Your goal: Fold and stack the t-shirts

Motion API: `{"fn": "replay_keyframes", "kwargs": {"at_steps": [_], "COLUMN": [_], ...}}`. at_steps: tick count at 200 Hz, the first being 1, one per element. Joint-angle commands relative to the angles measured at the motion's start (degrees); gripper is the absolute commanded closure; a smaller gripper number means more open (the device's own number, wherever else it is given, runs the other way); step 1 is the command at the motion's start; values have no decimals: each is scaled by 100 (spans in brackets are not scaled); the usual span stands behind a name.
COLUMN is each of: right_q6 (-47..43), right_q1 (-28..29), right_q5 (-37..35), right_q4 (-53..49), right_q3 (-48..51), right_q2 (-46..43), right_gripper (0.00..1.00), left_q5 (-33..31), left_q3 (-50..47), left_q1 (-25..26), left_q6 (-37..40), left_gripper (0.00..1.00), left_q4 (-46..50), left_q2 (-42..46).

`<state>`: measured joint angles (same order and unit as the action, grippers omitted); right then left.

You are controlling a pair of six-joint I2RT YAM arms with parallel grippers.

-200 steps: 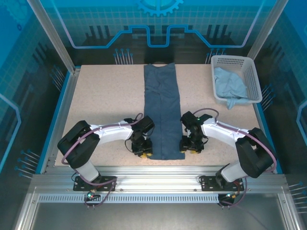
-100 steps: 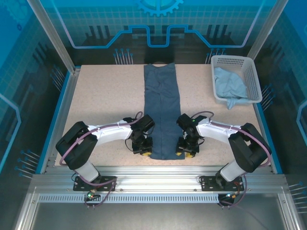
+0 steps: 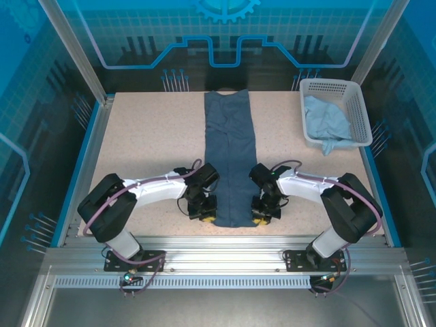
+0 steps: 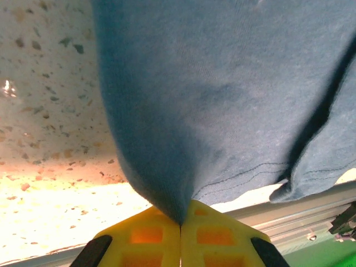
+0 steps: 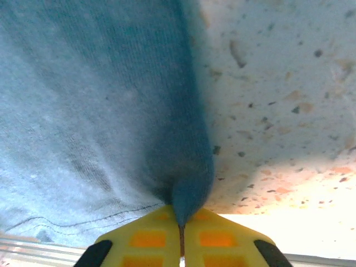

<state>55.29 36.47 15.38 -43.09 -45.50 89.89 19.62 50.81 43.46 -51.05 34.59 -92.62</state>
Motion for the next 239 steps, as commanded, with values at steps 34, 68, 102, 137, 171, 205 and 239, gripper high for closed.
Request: {"fn": "replay_keyframes", "kwargs": {"at_steps": [34, 68, 102, 137, 171, 205, 239], "right_q6": [-479, -642, -507, -664, -883, -1025, -1202], "right_q1": [299, 446, -55, -541, -968, -1279, -1514], "right_q5": [350, 417, 304, -35, -331, -380, -375], "right_q4": [-678, -1433, -1459, -1575, -1682, -1607, -1597], "right_q3": [-41, -378, -1008, -2203, -3405, -4304, -5244], "right_q2": [-326, -846, -962, -360, 428, 1171, 2031], "right_gripper": [100, 100, 100, 100, 100, 100, 100], "left_q5": [700, 730, 184, 230, 339, 490, 424], "left_q3": [-618, -736, -87, 103, 596, 1405, 2151], "left_q1": [233, 345, -34, -1028, -1748, -2145, -2395], "left_q6": [83, -11, -109, -615, -633, -441, -184], "left_gripper": [100, 100, 100, 100, 100, 100, 100], "left_q4": [109, 223, 435, -252, -609, -719, -612], "left_q2": [515, 1218, 1705, 1721, 1193, 344, -439]}}
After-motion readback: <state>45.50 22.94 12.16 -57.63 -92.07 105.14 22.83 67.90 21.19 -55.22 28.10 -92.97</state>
